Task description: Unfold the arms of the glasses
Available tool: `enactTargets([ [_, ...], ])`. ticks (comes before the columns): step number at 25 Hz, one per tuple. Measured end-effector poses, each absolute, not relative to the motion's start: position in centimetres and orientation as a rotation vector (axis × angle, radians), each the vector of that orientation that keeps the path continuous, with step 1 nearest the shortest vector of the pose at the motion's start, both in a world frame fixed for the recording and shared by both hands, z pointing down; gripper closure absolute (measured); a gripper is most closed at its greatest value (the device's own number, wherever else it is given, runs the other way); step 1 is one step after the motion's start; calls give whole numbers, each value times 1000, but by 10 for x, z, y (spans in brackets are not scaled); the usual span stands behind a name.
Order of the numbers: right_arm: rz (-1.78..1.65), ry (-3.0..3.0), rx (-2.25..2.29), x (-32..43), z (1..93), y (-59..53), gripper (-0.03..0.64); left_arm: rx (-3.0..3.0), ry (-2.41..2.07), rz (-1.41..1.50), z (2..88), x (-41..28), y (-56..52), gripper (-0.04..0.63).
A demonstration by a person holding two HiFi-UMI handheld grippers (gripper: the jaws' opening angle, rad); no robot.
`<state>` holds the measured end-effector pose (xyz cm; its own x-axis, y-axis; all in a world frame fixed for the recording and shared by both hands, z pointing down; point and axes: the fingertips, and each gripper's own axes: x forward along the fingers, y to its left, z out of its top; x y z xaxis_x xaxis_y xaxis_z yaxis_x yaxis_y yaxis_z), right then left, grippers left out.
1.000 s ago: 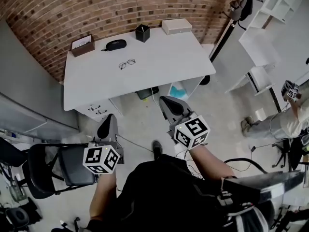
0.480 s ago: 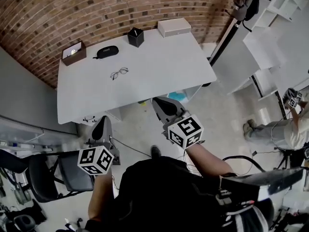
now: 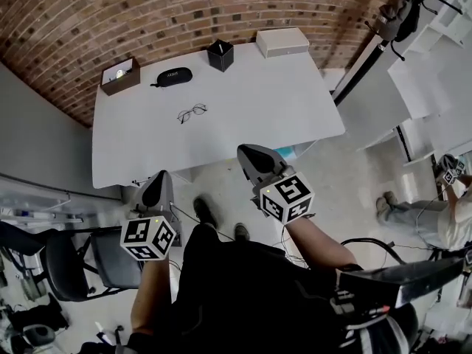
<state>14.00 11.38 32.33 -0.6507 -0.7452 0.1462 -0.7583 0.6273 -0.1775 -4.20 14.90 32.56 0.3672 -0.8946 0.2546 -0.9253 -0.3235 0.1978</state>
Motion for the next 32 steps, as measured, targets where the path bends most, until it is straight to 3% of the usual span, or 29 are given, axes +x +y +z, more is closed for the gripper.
enactTargets([
  [15, 335, -2687, 1331, 98, 325, 22, 611, 2457, -1404, 256, 341, -72, 13, 588],
  [32, 466, -2536, 1458, 59, 355, -53, 611, 2567, -1085, 493, 419, -66, -102, 588],
])
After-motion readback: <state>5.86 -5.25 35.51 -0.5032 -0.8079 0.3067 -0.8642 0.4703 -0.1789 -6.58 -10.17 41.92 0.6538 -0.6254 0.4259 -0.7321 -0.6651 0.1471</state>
